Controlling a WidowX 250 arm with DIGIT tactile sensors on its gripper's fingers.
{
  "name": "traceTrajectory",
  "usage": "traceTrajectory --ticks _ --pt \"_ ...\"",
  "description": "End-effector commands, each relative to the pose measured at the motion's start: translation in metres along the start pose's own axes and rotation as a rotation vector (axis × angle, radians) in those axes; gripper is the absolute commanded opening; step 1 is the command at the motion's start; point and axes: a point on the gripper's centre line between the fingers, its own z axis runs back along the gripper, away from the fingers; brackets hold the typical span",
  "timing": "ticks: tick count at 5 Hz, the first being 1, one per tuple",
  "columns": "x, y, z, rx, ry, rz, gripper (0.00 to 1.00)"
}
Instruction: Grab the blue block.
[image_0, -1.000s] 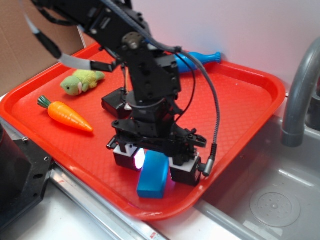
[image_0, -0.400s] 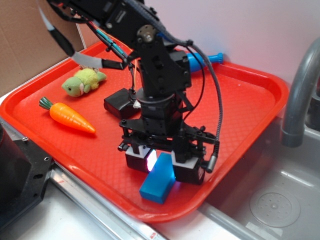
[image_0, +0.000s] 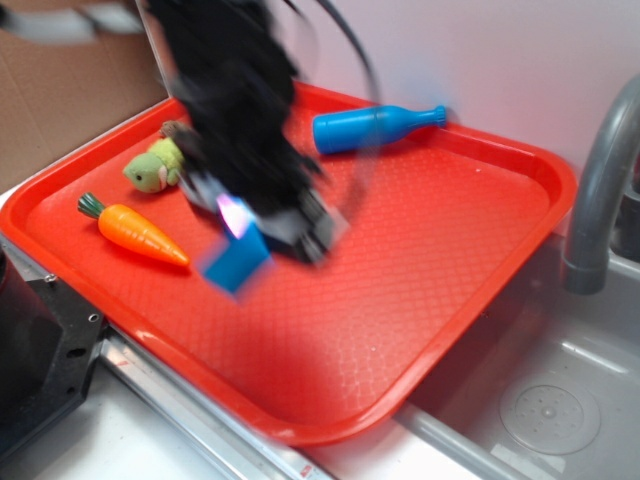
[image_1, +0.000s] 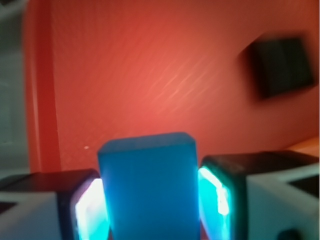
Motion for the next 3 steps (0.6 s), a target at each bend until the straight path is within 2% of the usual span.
traceTrajectory --ticks 1,2,3 --pt "0.025 0.047 0.078 -0.062 -0.017 -0.052 0.0" --pt "0.042 0.052 0.087 -0.031 0.021 -0.06 0.0" --pt "0.048 0.053 0.085 -0.02 0.043 -0.064 0.0"
